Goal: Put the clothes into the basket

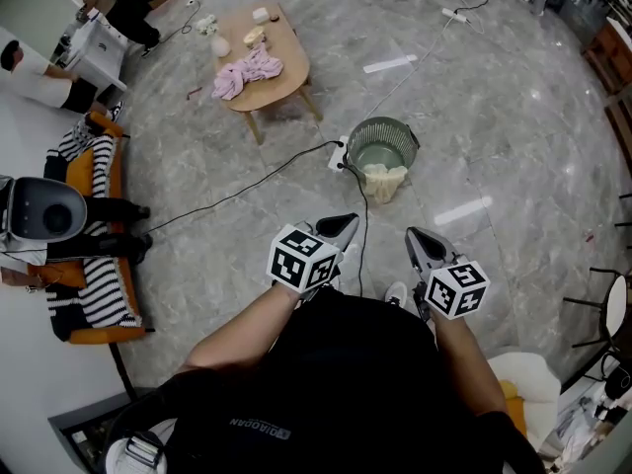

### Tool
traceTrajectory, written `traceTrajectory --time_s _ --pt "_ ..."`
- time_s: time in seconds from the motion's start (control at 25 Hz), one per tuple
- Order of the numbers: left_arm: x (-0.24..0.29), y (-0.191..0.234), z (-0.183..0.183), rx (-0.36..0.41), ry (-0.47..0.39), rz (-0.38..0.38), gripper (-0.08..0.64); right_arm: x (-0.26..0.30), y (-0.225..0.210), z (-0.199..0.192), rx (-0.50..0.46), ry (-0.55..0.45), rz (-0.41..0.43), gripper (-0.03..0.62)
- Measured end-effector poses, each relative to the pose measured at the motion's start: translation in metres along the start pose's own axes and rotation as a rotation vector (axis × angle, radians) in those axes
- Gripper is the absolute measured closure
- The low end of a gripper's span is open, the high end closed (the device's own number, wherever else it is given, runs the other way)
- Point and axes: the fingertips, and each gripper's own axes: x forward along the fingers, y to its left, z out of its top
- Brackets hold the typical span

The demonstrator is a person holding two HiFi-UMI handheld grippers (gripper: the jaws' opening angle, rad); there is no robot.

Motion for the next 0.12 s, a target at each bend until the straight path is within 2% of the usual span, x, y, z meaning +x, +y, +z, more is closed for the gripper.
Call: traceTrajectory --time_s 0.12 --pt "-0.0004 -0.002 -0.0006 0.001 0.0 0.0 0.56 -0.0017 0.0 -0.0005 -0.003 0.002 0.001 0.578"
